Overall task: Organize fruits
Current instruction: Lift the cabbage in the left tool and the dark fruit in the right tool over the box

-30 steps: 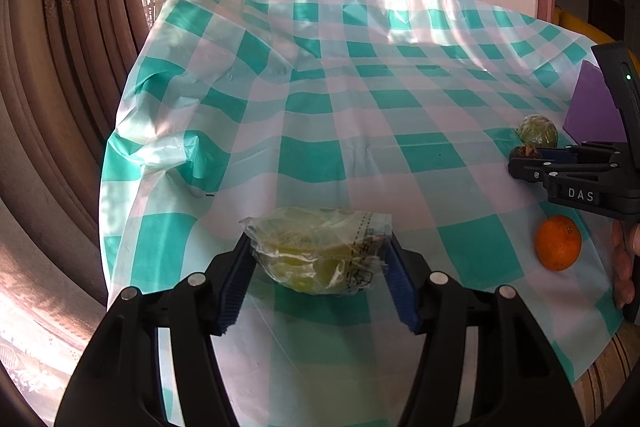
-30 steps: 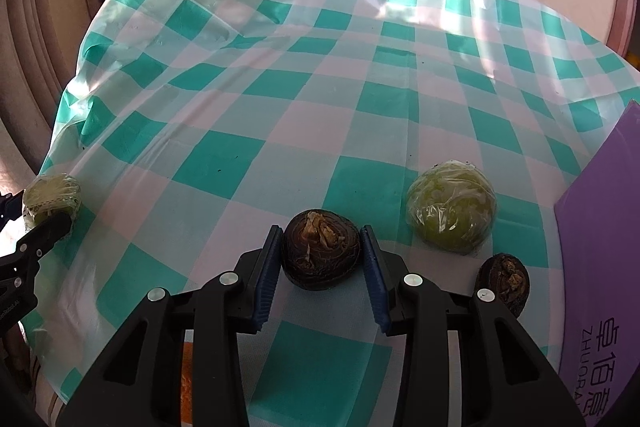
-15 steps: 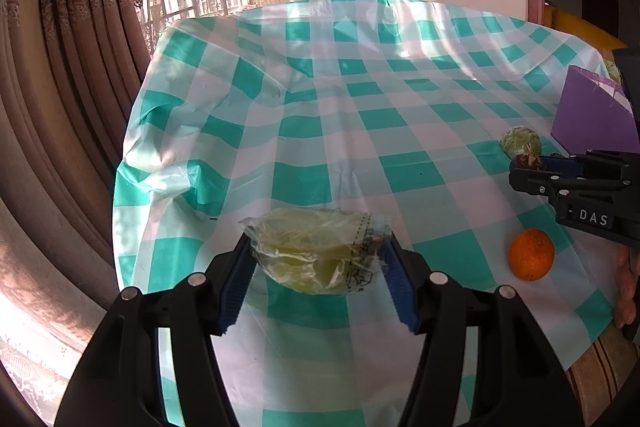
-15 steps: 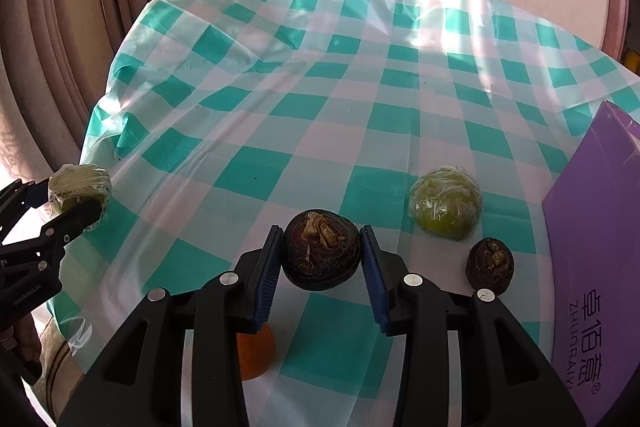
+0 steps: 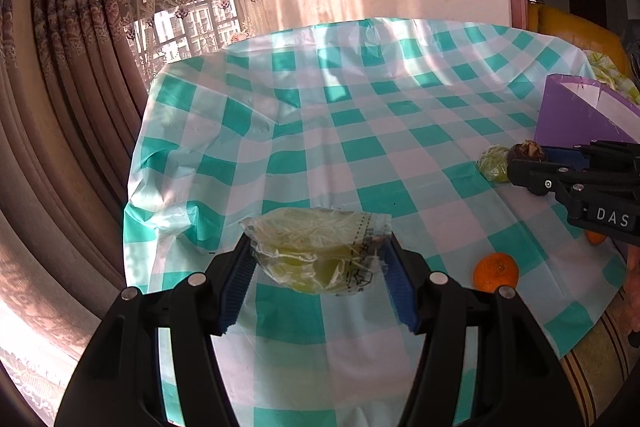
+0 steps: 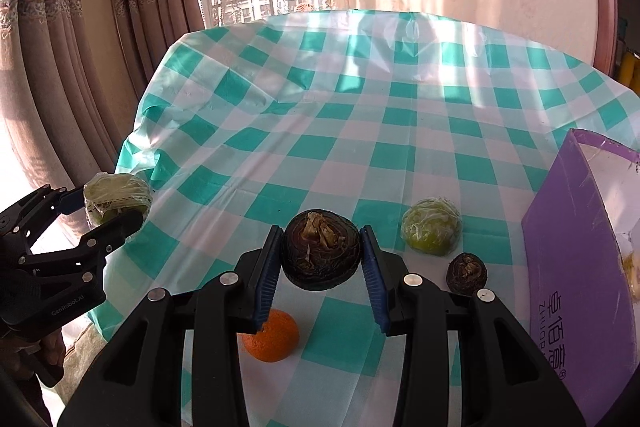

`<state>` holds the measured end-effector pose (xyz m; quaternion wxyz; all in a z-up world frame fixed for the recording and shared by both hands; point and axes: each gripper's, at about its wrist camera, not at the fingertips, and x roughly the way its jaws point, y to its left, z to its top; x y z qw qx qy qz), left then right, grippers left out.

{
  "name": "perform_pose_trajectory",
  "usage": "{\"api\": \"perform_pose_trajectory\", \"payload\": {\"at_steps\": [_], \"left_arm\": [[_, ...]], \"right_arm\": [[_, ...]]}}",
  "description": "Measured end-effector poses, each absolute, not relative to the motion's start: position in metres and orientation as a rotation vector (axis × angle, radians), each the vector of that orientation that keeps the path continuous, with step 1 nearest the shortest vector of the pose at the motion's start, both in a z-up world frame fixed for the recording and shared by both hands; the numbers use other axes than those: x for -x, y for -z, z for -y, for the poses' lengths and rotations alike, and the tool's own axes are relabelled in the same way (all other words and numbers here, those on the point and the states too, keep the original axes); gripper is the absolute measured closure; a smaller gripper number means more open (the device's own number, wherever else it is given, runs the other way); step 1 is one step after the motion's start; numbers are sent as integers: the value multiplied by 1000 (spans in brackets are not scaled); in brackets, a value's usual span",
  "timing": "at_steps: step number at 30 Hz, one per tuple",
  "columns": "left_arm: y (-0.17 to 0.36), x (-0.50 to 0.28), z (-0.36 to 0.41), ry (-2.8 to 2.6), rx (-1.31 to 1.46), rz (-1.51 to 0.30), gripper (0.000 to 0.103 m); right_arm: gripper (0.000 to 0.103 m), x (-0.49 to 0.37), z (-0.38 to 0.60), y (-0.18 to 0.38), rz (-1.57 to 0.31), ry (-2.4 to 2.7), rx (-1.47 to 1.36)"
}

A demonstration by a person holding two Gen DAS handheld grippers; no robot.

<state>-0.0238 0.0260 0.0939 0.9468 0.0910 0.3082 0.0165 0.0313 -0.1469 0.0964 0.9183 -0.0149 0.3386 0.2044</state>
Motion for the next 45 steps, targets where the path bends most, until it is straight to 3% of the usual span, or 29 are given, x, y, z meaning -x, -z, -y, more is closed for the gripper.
{"api": "perform_pose_trajectory", "payload": {"at_steps": [27,45], "left_arm": [[-147,18,72,109,-306,-516,43],[-164,-4,157,379,-270,-510,43]], "right_arm": [[65,-1,233,-172,-506,-355,-96],[65,-5,333,-191,-470,-177,-147]]}}
